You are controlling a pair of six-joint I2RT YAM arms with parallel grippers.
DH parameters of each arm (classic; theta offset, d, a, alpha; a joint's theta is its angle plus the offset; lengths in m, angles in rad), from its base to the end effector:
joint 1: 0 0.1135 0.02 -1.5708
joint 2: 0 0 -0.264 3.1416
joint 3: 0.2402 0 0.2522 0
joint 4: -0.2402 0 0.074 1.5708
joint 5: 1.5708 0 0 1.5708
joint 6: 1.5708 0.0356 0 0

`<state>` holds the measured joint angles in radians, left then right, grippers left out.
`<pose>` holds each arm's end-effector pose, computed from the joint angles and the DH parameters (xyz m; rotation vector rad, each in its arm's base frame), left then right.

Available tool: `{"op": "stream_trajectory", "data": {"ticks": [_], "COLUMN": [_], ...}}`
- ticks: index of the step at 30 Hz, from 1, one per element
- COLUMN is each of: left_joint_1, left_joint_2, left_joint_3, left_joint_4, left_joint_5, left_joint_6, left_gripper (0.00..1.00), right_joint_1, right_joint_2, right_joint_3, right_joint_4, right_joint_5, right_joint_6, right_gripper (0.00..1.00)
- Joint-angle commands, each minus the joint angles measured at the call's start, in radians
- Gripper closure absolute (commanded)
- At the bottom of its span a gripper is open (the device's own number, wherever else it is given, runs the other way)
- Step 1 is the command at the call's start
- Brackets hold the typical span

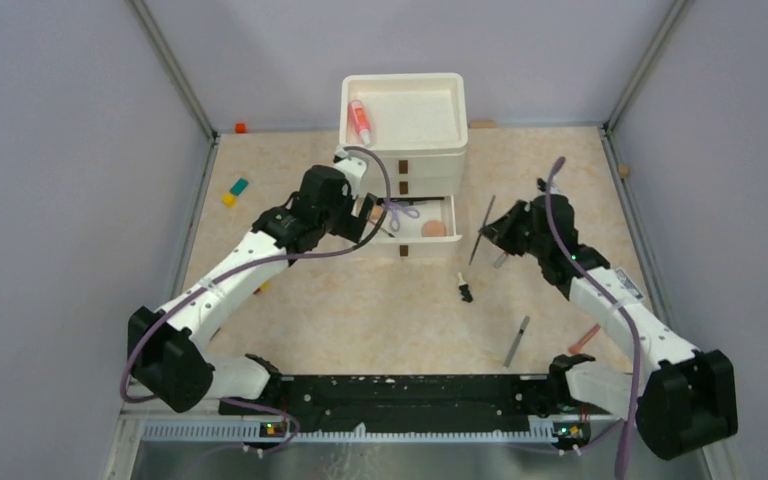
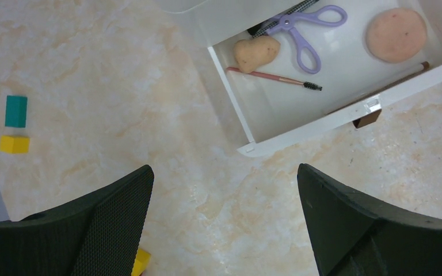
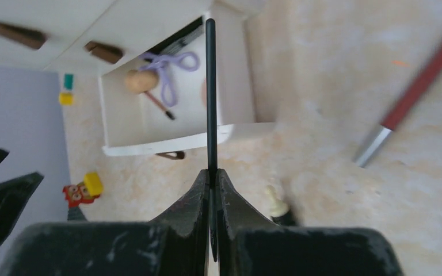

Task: Organize the makeup
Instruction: Pick up the makeup brush from the center of the board, then place the makeup brush in the drawer.

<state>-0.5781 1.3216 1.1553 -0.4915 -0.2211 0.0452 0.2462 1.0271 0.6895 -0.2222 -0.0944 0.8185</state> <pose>0.2492 -0.1533 0.3215 0.5623 2.1376 -0.0491 0.2195 0.0586 0.2568 0.5697 2.1415 0.7124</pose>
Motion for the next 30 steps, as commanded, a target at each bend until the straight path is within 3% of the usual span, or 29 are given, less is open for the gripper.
{"op": "stream_trajectory", "data": {"ticks": [1, 8, 15, 22, 27, 30], "left_joint_1": [0.050, 0.129, 0.157, 0.158, 0.159, 0.159], "left_joint_2": [-0.058, -0.125, -0.163, -0.174, -0.183, -0.184], "left_joint_3": [-0.020, -0.062, -0.097, -0.103, -0.109, -0.109], "left_joint_4": [0.045, 0.081, 0.110, 0.116, 0.120, 0.120], "left_joint_5": [-0.046, -0.075, -0.164, -0.169, -0.176, -0.175], "left_joint_6": [-0.043, -0.087, -0.108, -0.105, -0.104, -0.103], "left_gripper": [0.01, 0.01, 0.01, 0.01, 0.01, 0.01], "right_joint_1": [0.143, 0.243, 0.273, 0.350, 0.396, 0.414], "right_joint_2": [0.093, 0.194, 0.314, 0.481, 0.605, 0.633], "right_joint_3": [0.123, 0.166, 0.251, 0.440, 0.555, 0.561], "right_joint_4": [0.270, 0.403, 0.382, 0.105, 0.015, 0.042], "right_joint_5": [-0.088, -0.238, -0.343, -0.305, -0.200, -0.149], "right_joint_6": [-0.138, -0.440, -0.930, -1.539, -1.684, -1.702], "right_gripper": [1.00, 1.00, 1.00, 1.00, 1.00, 0.93]}}
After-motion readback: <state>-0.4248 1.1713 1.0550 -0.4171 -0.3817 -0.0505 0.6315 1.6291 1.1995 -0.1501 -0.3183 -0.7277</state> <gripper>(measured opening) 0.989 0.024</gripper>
